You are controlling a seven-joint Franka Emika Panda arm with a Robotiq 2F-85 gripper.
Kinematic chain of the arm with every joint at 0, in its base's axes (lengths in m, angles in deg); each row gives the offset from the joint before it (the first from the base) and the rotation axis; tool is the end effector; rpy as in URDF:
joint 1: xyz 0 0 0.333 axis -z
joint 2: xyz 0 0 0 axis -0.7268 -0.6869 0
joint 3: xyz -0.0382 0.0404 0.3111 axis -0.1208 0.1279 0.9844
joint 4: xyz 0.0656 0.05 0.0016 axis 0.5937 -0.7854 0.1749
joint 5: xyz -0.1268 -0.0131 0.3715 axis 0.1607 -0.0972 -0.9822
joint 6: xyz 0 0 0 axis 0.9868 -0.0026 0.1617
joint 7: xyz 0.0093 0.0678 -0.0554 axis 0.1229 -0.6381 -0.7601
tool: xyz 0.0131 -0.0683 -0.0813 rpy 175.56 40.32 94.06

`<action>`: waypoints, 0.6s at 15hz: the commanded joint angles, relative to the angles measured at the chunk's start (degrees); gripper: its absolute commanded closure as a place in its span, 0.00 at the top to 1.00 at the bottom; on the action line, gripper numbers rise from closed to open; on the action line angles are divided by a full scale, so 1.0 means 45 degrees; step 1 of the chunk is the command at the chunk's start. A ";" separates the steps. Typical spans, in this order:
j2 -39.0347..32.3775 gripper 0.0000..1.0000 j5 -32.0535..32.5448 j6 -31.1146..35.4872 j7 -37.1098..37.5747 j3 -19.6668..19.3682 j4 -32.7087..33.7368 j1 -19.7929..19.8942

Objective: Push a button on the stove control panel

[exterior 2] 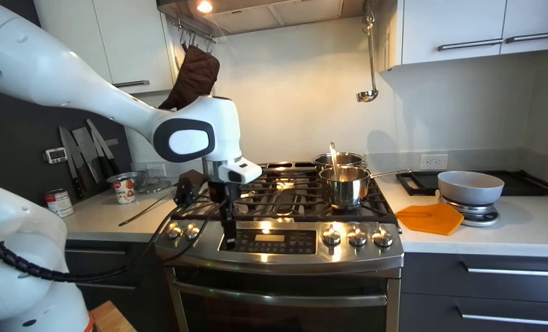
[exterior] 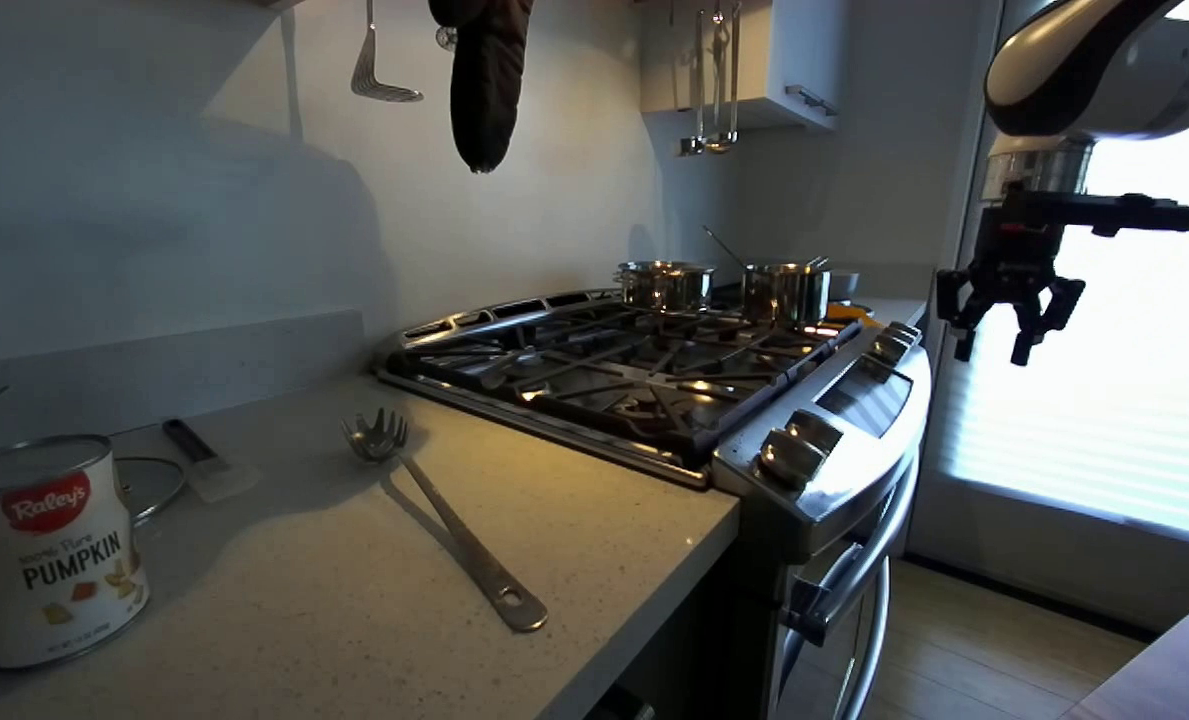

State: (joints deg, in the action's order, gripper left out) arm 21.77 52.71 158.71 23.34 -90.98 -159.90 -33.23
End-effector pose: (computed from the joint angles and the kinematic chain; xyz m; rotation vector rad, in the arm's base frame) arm 0.3305 -0.1210 0.3825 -2.9574 0.8811 0.0136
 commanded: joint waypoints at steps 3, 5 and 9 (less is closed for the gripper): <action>0.2414 1.00 0.2608 -0.2116 -0.2621 -0.0013 -0.0052 0.0572; 0.2963 1.00 0.3348 -0.1805 -0.3940 -0.0446 -0.0055 0.0595; 0.3197 1.00 0.3302 -0.1511 -0.4730 -0.0871 -0.0073 0.0495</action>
State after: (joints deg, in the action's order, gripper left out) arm 36.19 67.36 152.16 1.73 -94.68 -160.39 -30.63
